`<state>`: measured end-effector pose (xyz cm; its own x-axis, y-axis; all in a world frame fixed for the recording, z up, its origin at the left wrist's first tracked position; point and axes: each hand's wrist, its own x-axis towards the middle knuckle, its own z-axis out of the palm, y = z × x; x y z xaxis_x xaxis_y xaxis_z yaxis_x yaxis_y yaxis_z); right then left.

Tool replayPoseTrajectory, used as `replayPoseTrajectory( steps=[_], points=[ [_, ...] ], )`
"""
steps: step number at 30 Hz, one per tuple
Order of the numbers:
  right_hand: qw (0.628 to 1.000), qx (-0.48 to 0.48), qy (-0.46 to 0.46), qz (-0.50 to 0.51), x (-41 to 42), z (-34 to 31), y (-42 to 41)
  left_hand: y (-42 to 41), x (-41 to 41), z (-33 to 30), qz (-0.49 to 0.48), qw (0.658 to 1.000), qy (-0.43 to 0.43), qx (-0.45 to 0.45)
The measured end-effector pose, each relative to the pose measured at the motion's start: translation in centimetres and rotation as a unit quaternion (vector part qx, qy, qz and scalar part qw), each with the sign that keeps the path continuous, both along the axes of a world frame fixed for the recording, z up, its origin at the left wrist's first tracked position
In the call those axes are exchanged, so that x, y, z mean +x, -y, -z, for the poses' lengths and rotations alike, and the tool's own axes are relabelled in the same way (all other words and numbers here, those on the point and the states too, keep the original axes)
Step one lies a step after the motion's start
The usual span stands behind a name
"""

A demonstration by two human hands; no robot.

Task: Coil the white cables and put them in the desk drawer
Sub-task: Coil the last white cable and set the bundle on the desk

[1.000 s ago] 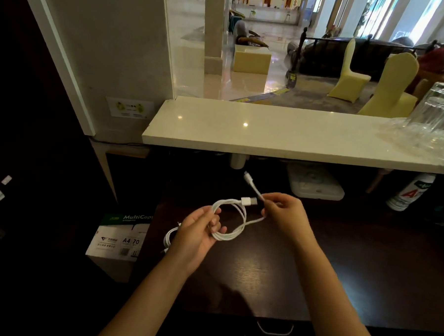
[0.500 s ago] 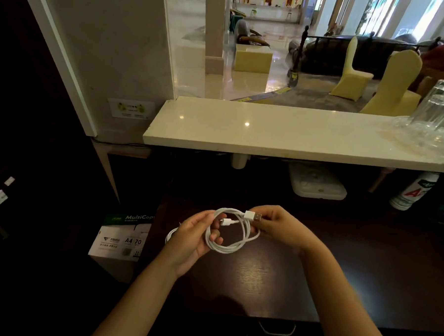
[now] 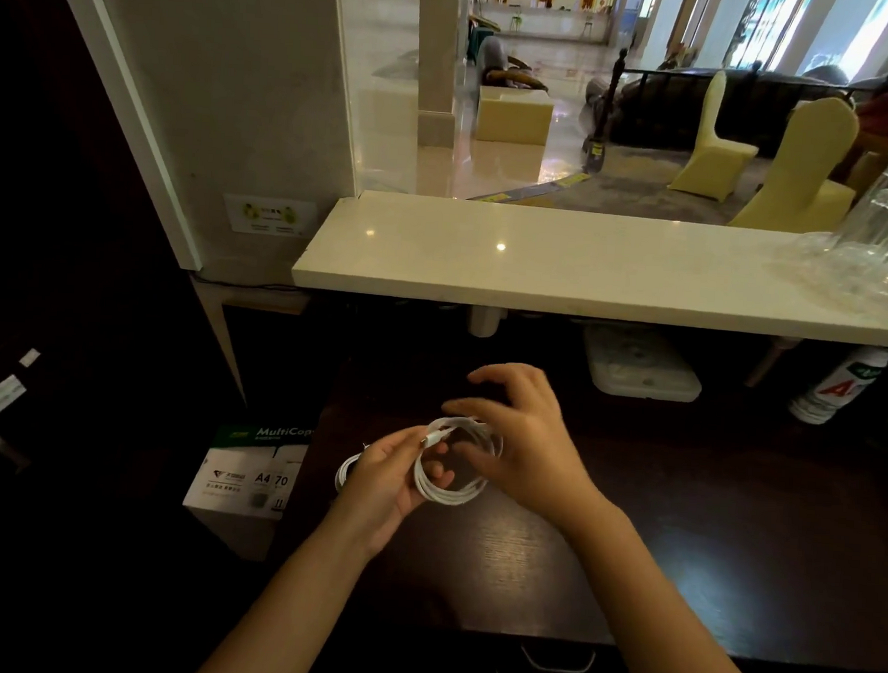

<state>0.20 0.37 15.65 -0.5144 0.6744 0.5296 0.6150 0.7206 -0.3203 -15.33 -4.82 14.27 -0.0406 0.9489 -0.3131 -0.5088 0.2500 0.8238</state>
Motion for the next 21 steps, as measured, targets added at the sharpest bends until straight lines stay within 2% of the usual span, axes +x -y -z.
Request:
replayPoseTrajectory(
  steps=[2,7,11,13,15,17,19,21],
  points=[
    [0.995,0.067,0.067,-0.011,-0.9,0.3,0.2,0.0,0.3,0.0,0.015,1.0,-0.017,0.0],
    [0.996,0.08,0.031,-0.036,-1.1,0.2,0.1,0.2,0.3,-0.2,0.035,0.999,-0.028,0.006],
    [0.993,-0.044,-0.069,-0.082,-1.5,-1.1,0.3,0.3,0.3,-0.6,0.049,0.998,-0.036,0.006],
    [0.99,-0.075,-0.09,-0.083,-1.7,-1.9,0.2,0.5,0.7,-0.4,0.053,0.998,-0.039,0.004],
    [0.992,-0.093,-0.059,-0.059,-2.3,-2.6,0.1,0.6,1.1,-0.4,0.048,0.997,-0.064,0.009],
    [0.988,-0.152,-0.005,-0.027,-2.8,-2.8,-0.2,0.5,1.4,-0.4,0.04,0.995,-0.092,0.015],
    [0.965,-0.263,-0.007,-0.016,-2.5,-3.0,-0.6,0.5,1.4,-0.4,0.032,0.996,-0.087,0.009],
    [0.93,-0.366,-0.023,-0.027,-1.3,-3.2,-1.1,0.5,1.1,-0.2,0.023,0.999,-0.043,-0.008]
  ],
)
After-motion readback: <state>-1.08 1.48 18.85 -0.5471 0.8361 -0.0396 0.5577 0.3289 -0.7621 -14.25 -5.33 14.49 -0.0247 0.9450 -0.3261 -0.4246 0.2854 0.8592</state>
